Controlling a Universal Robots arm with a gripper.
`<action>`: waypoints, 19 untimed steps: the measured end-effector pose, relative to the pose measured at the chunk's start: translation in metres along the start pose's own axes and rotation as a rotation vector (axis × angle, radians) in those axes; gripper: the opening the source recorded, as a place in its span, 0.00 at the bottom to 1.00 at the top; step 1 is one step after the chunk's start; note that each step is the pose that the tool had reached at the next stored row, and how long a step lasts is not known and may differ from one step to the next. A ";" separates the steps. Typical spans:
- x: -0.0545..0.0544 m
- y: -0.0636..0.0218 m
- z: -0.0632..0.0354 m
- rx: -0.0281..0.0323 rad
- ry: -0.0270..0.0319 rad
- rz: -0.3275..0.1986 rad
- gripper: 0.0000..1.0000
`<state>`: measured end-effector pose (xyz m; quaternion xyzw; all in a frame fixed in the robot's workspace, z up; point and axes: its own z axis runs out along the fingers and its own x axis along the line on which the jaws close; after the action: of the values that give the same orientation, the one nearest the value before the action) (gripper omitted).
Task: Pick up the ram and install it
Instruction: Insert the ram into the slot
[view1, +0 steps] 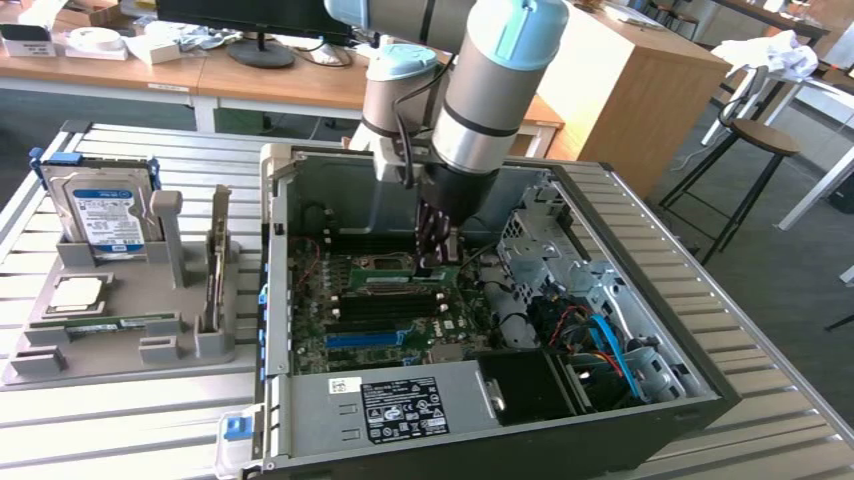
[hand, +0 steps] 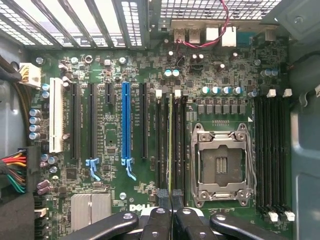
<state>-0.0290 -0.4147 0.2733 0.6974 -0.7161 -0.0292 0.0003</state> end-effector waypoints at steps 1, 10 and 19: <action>0.000 0.0002 0.0000 -0.0001 0.0000 -0.001 0.11; 0.001 0.0007 0.0001 -0.0003 0.0004 -0.007 0.11; 0.002 0.0005 0.0054 -0.0002 0.0002 -0.007 0.11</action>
<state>-0.0297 -0.4161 0.2678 0.7000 -0.7135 -0.0292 0.0004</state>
